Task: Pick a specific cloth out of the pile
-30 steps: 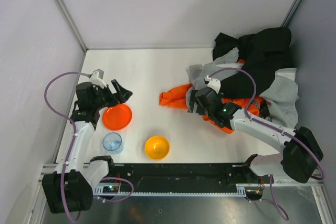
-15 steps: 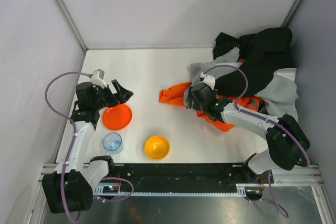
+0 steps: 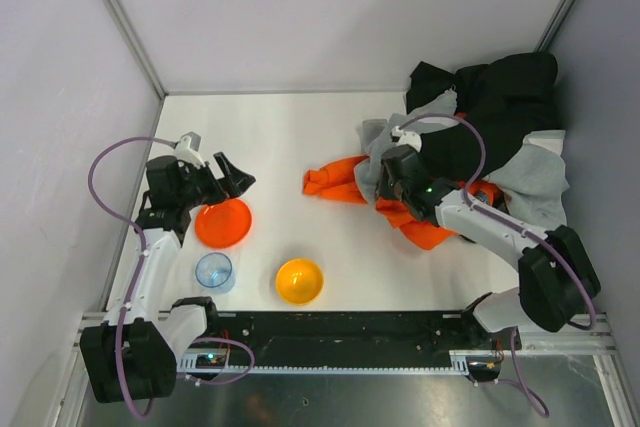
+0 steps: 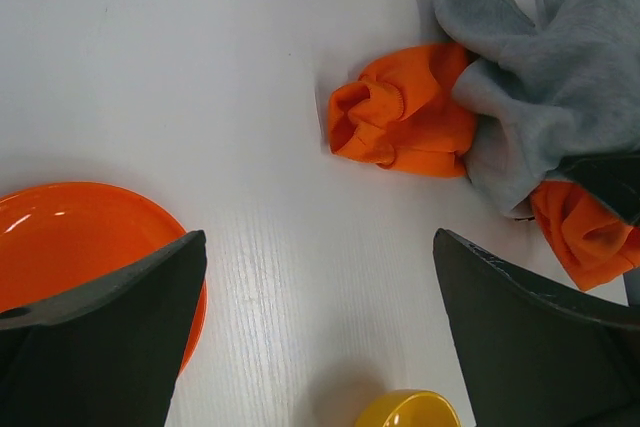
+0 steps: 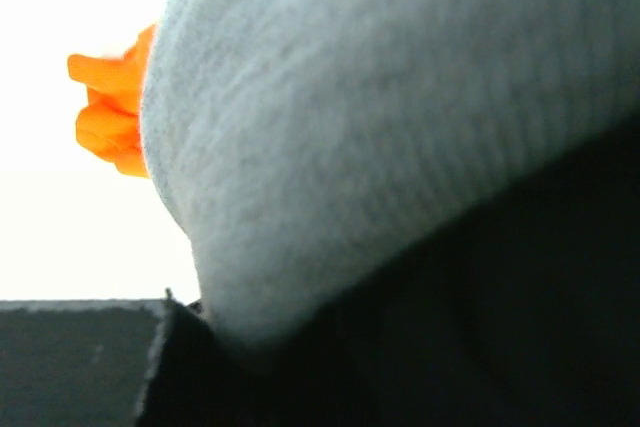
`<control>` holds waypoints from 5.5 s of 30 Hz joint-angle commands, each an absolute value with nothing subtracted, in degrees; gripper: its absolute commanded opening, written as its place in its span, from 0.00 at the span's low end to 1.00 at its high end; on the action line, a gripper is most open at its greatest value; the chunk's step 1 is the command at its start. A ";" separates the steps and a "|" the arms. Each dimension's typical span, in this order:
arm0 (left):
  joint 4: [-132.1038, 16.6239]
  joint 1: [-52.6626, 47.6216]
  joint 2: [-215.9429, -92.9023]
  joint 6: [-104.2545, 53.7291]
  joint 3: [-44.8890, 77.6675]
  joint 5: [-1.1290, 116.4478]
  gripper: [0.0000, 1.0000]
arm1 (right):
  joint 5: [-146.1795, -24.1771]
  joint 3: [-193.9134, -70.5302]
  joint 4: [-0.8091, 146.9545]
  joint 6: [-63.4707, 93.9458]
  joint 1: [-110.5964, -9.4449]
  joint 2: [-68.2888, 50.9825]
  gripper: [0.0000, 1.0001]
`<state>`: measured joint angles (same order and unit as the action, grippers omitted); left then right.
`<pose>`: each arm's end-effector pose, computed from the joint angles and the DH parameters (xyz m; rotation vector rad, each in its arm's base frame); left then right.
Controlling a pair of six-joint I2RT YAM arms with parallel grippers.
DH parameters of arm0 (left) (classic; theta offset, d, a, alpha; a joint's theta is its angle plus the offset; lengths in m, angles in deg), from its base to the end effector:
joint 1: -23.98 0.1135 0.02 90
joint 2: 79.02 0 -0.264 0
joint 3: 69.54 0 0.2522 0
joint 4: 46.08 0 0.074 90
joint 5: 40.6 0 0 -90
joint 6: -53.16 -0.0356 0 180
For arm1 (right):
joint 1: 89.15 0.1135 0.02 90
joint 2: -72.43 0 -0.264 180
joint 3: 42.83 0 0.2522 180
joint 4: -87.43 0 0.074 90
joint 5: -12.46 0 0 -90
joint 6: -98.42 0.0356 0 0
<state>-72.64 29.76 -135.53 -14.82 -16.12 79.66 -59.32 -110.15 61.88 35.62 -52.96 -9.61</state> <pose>0.2179 0.0040 0.2683 -0.1809 2.0823 -0.7223 0.2565 0.1738 0.2412 -0.0096 2.2427 0.2394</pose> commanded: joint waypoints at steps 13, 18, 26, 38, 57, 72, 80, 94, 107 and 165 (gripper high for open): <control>-72.07 30.39 -135.77 -14.45 -14.30 81.86 1.00 | -63.87 -121.10 71.98 25.39 -80.86 11.71 0.11; -72.12 30.38 -135.94 -14.40 -14.33 81.96 1.00 | -63.70 -121.53 70.79 27.43 -87.92 12.07 0.11; -72.06 30.42 -136.35 -14.30 -14.30 82.26 1.00 | -71.10 -121.46 60.67 32.33 -93.90 -1.39 0.24; -72.06 30.39 -136.66 -14.17 -14.30 82.62 1.00 | -92.68 -121.46 57.43 34.99 -99.82 -32.96 0.36; -72.08 30.39 -136.30 -14.09 -14.30 82.88 1.00 | -85.90 -121.34 47.93 29.34 -95.51 -0.03 0.98; -72.10 30.40 -136.32 -13.91 -14.36 83.44 1.00 | -86.80 -110.50 35.64 31.37 -92.97 26.61 0.99; -72.06 30.42 -136.56 -13.88 -14.32 83.72 1.00 | -78.78 -107.57 31.42 33.73 -84.67 27.88 0.99; -72.08 30.39 -137.44 -13.64 -14.13 84.44 1.00 | -70.62 -97.92 32.06 39.71 -90.49 33.46 0.99; -72.07 30.39 -137.56 -13.64 -14.08 84.59 1.00 | -83.54 -95.94 34.16 39.24 -101.47 28.33 0.99; -72.11 30.39 -137.76 -13.56 -13.95 85.02 1.00 | -90.09 -92.90 44.50 39.16 -98.24 26.22 0.65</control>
